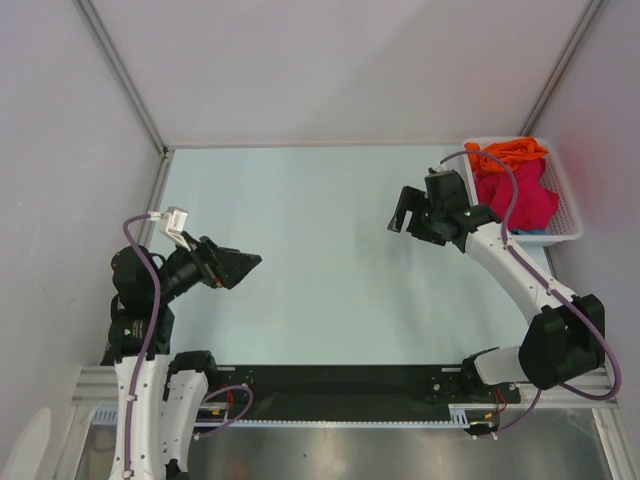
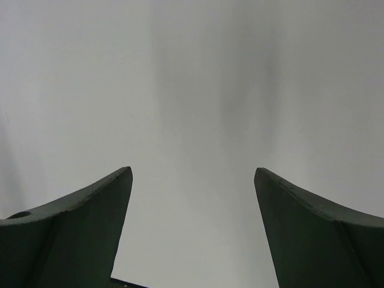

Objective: Fold and stack the t-shirts

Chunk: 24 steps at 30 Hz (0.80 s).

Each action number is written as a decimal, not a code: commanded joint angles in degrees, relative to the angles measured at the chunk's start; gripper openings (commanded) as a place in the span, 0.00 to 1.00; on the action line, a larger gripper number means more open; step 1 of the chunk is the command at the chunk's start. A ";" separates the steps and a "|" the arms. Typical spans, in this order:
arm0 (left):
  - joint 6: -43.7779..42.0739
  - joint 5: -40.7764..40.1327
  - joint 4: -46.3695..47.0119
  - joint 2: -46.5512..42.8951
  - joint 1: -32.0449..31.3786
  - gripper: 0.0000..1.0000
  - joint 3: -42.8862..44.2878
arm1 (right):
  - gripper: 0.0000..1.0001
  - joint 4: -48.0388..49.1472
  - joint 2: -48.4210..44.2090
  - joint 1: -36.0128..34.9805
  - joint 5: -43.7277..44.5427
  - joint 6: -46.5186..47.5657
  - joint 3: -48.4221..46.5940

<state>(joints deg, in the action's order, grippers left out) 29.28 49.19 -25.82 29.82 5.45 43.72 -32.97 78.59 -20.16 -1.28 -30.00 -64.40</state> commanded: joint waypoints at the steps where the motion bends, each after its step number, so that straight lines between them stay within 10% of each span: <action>1: -1.86 -0.41 0.51 -0.56 0.44 1.00 1.80 | 0.89 -0.78 -0.71 -0.58 4.35 -0.24 -3.54; 24: -2.74 0.03 -0.89 -1.35 0.52 1.00 2.33 | 0.87 5.99 11.75 16.55 3.64 4.24 -17.23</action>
<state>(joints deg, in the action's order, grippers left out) 27.97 49.01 -27.35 28.93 5.45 43.72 -29.45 86.96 -6.00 0.12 -26.68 -75.90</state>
